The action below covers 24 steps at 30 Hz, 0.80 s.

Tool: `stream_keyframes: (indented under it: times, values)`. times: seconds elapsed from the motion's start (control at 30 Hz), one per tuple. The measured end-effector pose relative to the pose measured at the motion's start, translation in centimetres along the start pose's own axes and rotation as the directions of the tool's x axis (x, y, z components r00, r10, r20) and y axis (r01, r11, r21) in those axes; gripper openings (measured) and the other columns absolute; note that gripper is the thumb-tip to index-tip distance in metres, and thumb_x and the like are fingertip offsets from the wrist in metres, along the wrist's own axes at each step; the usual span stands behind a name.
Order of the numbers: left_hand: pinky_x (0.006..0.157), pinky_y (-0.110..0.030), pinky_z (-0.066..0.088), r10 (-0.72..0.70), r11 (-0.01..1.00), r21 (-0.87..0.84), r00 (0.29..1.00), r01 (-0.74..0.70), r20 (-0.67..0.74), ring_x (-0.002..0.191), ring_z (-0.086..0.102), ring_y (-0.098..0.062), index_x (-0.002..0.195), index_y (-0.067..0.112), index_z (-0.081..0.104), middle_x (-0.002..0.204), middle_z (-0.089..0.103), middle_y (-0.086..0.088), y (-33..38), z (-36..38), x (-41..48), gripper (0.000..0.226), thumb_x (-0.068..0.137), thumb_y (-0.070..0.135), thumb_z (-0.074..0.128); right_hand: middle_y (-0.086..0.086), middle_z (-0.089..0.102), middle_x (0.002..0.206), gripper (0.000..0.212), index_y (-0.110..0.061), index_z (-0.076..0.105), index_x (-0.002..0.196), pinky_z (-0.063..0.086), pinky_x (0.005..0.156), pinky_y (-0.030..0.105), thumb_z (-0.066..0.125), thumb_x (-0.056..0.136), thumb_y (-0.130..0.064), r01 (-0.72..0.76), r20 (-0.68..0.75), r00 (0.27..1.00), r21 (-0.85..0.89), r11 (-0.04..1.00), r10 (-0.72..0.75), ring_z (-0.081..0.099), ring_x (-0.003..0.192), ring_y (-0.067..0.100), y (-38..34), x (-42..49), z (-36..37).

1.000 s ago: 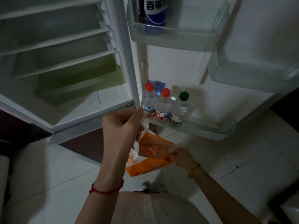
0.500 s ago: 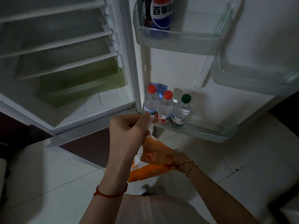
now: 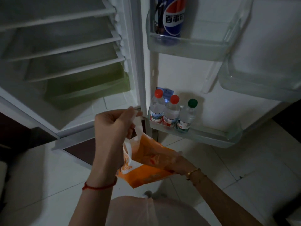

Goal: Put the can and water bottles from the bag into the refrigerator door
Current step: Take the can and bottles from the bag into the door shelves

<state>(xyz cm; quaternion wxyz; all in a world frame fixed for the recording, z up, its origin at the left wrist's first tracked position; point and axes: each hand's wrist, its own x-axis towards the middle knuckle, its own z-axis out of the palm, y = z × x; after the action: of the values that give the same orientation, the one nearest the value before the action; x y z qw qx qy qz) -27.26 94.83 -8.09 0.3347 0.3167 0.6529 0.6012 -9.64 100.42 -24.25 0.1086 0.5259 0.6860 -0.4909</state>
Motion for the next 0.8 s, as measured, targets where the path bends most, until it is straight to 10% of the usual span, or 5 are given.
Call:
stream_keyframes:
  times: [0.23, 0.53, 0.8]
  values:
    - [0.043, -0.024, 0.038, -0.011, 1.0, -0.027, 0.998, 0.012, 0.066, 0.042, 0.046, -0.008, 0.046, 0.021, 0.072, 0.084, 0.065, -0.038, 0.9, 0.8, 0.8, 0.047, 0.092, 0.014, 0.063, -0.007, 0.051, 0.059, 0.037, -0.031, 0.046, 0.056, 0.033, 0.05, 0.014, 0.073, 0.078, -0.047, 0.01, -0.386, 0.922, -0.058, 0.998, -0.032, 0.05, 0.057, 0.008, 0.2, -0.6, -0.9]
    - [0.043, -0.023, 0.042, 0.021, 0.994, -0.108, 0.985, -0.002, 0.174, 0.043, 0.048, -0.009, 0.07, 0.014, 0.078, 0.048, 0.057, -0.004, 1.2, 3.7, -0.4, 0.028, 0.093, 0.017, 0.063, -0.001, 0.06, 0.08, 0.022, -0.015, 0.062, 0.088, 0.036, 0.055, 0.016, 0.073, 0.078, -0.031, 0.062, -0.716, 0.694, -0.047, 0.997, -0.077, 0.056, 0.071, 0.015, -2.0, -7.6, -5.2]
    - [0.049, -0.029, 0.043, -0.005, 0.999, -0.042, 0.989, 0.011, 0.149, 0.045, 0.05, -0.014, 0.077, 0.012, 0.079, 0.049, 0.058, -0.002, 0.3, 4.4, -0.1, 0.025, 0.093, 0.022, 0.064, 0.008, 0.058, 0.085, 0.019, -0.009, 0.06, 0.088, 0.048, 0.069, 0.031, 0.07, 0.08, -0.023, 0.206, -0.951, 0.294, -0.036, 0.978, -0.097, 0.057, 0.074, 0.024, -0.7, -11.7, -10.5]
